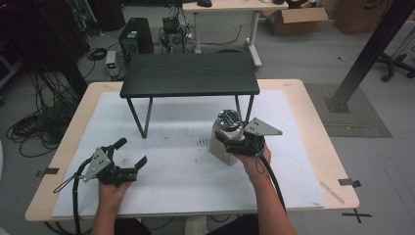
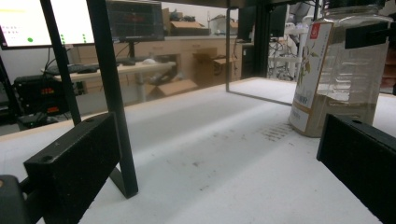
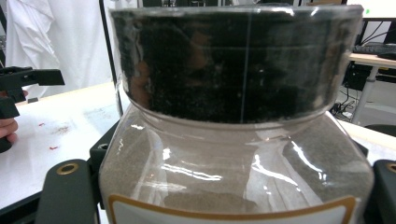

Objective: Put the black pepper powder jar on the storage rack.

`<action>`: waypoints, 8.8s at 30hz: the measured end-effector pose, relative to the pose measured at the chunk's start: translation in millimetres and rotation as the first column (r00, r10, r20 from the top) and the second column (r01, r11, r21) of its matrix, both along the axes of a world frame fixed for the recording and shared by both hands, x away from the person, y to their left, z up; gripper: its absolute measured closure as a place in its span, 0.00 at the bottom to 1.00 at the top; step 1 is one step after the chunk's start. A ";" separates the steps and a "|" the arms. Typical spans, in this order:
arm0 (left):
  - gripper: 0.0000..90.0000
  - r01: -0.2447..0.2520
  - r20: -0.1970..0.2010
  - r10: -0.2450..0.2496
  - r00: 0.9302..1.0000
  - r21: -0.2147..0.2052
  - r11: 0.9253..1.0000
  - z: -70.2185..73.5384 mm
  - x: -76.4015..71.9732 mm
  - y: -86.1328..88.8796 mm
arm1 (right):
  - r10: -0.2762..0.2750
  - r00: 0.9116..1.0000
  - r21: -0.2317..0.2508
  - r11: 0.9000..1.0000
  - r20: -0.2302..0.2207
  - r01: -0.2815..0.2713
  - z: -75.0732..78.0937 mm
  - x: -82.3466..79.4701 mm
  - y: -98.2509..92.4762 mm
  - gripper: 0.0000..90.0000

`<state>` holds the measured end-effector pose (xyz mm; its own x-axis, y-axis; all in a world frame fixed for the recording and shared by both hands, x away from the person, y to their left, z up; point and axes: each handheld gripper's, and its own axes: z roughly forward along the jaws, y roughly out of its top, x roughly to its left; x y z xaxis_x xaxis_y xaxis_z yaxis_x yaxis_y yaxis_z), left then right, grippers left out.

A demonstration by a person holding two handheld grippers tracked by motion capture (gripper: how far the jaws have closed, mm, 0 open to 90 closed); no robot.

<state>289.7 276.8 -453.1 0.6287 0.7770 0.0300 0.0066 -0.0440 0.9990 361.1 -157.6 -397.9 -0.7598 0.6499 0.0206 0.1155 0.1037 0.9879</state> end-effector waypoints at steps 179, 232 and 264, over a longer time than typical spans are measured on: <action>0.00 0.003 -0.014 -0.003 1.000 -0.007 1.000 0.2 1.4 0.9 | -0.013 0.999 0.068 0.998 0.051 0.010 208.5 117.1 47.9 0.20; 0.00 0.001 -0.010 -0.001 1.000 -0.004 1.000 0.1 1.1 0.5 | -0.027 0.997 0.125 0.992 0.076 0.017 206.6 69.5 1.6 0.00; 0.00 0.001 -0.010 -0.001 1.000 -0.006 1.000 0.1 1.1 0.4 | 0.060 0.993 0.164 0.983 0.106 -0.077 155.0 11.9 -19.0 0.00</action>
<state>290.7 277.3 -453.0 0.6297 0.7766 0.0195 0.0162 -0.0382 0.9991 373.0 -176.6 -242.8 -0.8059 0.5902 0.0467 0.0137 -0.0604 0.9981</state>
